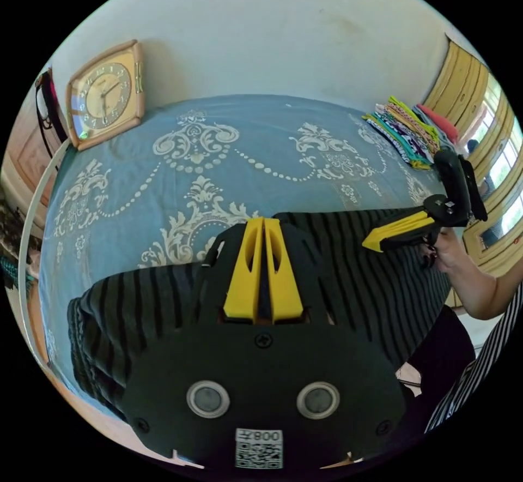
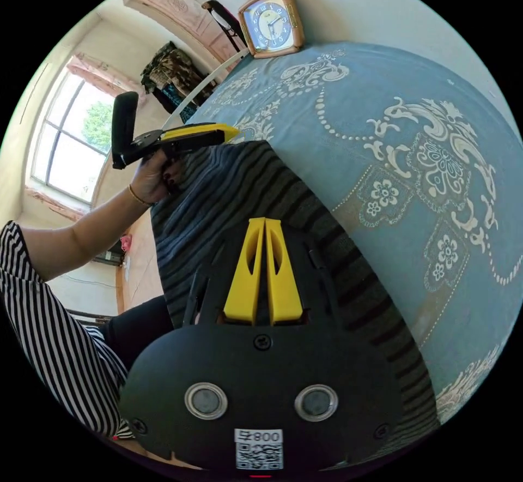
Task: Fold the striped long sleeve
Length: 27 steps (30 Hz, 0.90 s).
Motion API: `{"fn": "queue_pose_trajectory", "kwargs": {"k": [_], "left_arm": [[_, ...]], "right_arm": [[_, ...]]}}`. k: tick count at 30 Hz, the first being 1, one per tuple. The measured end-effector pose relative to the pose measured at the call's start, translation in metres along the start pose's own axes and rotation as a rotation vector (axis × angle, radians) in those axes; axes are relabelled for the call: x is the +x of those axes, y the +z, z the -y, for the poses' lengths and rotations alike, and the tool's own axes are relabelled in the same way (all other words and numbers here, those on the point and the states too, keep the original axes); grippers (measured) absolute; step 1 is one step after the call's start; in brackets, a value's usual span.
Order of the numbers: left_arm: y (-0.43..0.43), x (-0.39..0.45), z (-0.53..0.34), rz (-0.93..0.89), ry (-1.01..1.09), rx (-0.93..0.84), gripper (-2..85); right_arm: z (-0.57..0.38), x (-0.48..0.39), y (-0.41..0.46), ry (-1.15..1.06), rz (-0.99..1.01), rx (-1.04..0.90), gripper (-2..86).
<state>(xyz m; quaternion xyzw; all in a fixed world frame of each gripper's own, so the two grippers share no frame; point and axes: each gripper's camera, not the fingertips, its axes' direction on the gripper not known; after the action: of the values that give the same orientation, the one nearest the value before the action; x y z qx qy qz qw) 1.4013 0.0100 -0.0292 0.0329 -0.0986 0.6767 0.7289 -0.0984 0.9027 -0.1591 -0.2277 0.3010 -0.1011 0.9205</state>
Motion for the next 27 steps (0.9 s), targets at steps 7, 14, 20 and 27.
{"fn": "queue_pose_trajectory", "kwargs": {"k": [7, 14, 20, 27], "left_arm": [[0.068, 0.061, -0.011, -0.065, 0.149, -0.241, 0.2], [0.072, 0.093, 0.012, -0.233, 0.177, -0.155, 0.2], [0.133, 0.145, 0.020, -0.215, 0.260, -0.336, 0.4], [0.153, 0.216, 0.071, -0.474, 0.391, -0.255, 2.5]], "right_arm": [[-0.081, -0.002, -0.010, 0.112, -0.148, -0.098, 0.1], [-0.173, -0.012, -0.080, 0.204, -0.248, 0.057, 0.2], [-0.293, 0.023, -0.104, 0.436, -0.164, 0.060, 0.3], [-0.451, 0.024, -0.193, 0.625, -0.277, 0.345, 1.9]]}}
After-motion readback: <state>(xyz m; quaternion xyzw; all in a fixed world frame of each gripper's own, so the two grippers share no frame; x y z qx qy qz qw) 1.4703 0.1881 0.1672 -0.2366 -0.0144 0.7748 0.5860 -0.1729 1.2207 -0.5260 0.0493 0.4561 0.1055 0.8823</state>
